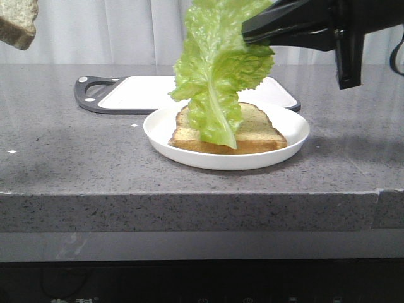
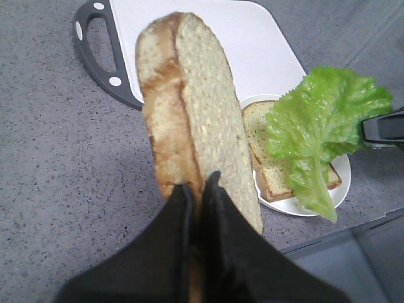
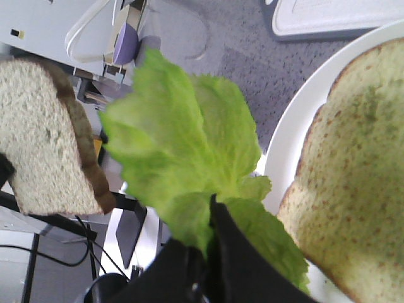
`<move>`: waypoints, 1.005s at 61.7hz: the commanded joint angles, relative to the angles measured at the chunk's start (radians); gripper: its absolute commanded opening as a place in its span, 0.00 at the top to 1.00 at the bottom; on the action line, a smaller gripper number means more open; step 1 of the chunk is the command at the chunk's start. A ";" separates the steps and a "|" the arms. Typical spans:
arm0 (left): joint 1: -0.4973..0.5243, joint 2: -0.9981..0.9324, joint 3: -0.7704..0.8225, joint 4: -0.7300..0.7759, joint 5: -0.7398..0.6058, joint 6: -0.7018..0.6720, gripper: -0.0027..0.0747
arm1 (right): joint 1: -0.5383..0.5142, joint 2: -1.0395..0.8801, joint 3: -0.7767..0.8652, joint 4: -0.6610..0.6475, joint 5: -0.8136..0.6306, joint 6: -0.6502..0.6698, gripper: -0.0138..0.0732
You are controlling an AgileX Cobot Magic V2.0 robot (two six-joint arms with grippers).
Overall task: Left arm grabs bread, right arm adds lettuce
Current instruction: 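Carry the lettuce over the plate and lay it on the bread slice, then open the right gripper and withdraw it from the plate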
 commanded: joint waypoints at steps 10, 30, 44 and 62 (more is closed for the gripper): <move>0.002 -0.002 -0.027 -0.017 -0.066 0.000 0.99 | -0.002 0.031 -0.022 0.143 -0.016 -0.064 0.98; 0.002 -0.002 -0.027 -0.017 -0.066 0.000 0.99 | -0.002 0.050 -0.022 0.094 -0.191 -0.072 0.71; 0.002 -0.002 -0.027 -0.017 -0.066 0.000 0.99 | -0.002 0.049 -0.022 0.032 -0.269 -0.072 0.33; 0.002 0.032 -0.027 -0.195 -0.085 0.058 0.99 | -0.005 -0.048 -0.094 -0.271 -0.301 0.035 0.30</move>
